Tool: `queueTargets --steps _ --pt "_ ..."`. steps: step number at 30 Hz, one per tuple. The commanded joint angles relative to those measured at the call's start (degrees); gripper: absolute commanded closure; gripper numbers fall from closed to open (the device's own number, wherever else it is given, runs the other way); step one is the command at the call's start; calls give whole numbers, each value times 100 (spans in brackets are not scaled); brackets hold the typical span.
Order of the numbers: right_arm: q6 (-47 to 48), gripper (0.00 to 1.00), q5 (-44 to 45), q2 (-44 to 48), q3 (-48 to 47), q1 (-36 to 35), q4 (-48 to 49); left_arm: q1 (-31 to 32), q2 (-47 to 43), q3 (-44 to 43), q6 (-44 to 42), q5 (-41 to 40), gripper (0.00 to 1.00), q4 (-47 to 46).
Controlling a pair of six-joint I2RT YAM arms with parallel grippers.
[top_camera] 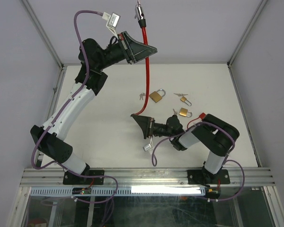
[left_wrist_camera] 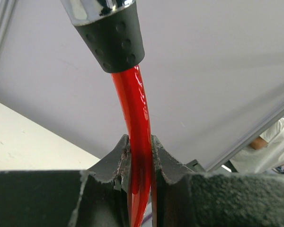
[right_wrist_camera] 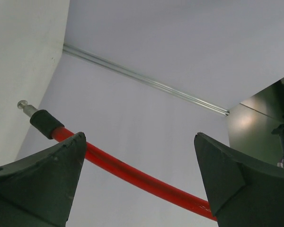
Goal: Lock with the key
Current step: Lock the lock.
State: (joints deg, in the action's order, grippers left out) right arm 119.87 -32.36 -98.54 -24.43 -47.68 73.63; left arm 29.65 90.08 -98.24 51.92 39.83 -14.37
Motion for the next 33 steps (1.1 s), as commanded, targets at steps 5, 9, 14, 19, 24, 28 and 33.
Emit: queueTargets --steps 5,9,14,19,24,28,33 --pt "1576 1 -595 -924 -711 192 2028 24 -118 -335 556 413 100 -303" --pt "1596 1 -717 -678 -386 230 1824 -72 -178 -385 483 393 100 -79" --pt "1759 1 -662 -182 90 235 1412 -284 -212 -493 346 290 100 251" --pt "1956 1 -614 194 207 237 1014 -300 -232 -516 282 251 100 446" --pt "2136 1 -536 701 394 236 374 -378 -254 -599 180 251 100 679" --pt "2294 1 -429 773 307 236 61 -381 -257 -594 340 330 100 690" --pt "2347 1 -330 307 -47 161 478 -381 -389 -347 587 263 100 599"
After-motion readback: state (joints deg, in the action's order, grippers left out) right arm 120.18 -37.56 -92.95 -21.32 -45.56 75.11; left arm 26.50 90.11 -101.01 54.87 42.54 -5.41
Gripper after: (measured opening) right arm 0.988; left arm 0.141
